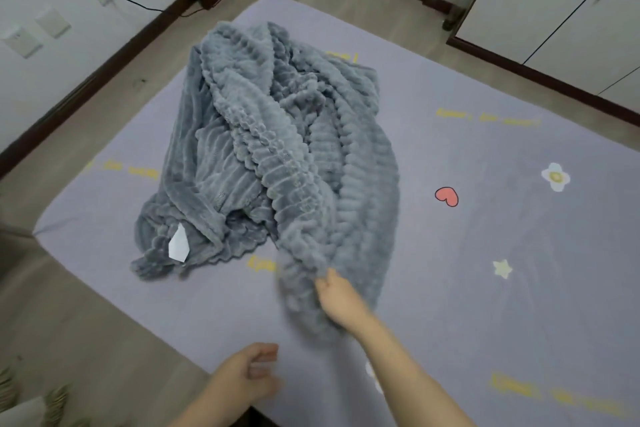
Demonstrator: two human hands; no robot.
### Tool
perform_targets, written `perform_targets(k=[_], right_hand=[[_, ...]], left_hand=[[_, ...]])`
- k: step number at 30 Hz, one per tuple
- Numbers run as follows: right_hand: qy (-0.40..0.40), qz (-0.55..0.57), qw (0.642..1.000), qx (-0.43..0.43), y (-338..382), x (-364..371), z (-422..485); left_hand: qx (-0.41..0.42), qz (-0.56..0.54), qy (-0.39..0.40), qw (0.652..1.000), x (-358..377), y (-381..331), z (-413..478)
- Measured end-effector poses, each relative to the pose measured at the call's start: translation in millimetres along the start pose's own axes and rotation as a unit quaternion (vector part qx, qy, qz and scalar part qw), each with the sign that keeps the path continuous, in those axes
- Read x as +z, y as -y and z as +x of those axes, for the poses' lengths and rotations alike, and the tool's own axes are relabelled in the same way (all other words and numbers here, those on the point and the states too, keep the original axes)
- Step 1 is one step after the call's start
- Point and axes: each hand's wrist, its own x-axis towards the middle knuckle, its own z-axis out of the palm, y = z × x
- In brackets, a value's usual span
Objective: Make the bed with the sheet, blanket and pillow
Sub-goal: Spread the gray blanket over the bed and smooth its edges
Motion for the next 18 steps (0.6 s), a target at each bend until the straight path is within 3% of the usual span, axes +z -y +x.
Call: perform_targets(k=[3,6,8,11,13,15,18], right_hand=[[0.074,0.204,0.964,-0.156,71.4,7.3,-55.5],[0.176,0.364,0.894,-0.193,100.2,-11.0,-77.8],[0.162,0.378,0.885,-0.218,100.3,-34.8,-77.4],[-0.016,0.182,0.954,-0.236,89.3,-60.6,-58.0],[-0.048,0.0,0.981,-0.189,80.8,-62.9,-48.3],[-0.067,-0.092,0.984,-0.137,78.8,-60.7,-43.6],[-0.119,-0.14,0.976,-0.119,95.1,-60.5,-47.9]], left_hand=[[0.057,-0.019,-0.033,0.998,12.0,-21.0,-11.8],[0.122,-0.146,-0.221,0.957,-6.4,-51.5,-35.6],[0.181,-0.204,-0.28,0.92,-30.0,-74.7,-57.7],[0.245,-0.225,-0.242,0.911,-66.0,-106.3,-91.6],[0.27,-0.26,-0.172,0.911,-82.5,-124.4,-114.0],[0.3,-0.29,-0.104,0.903,-91.7,-149.2,-138.0],[0.351,-0.288,-0.067,0.889,-103.9,-188.1,-164.5]])
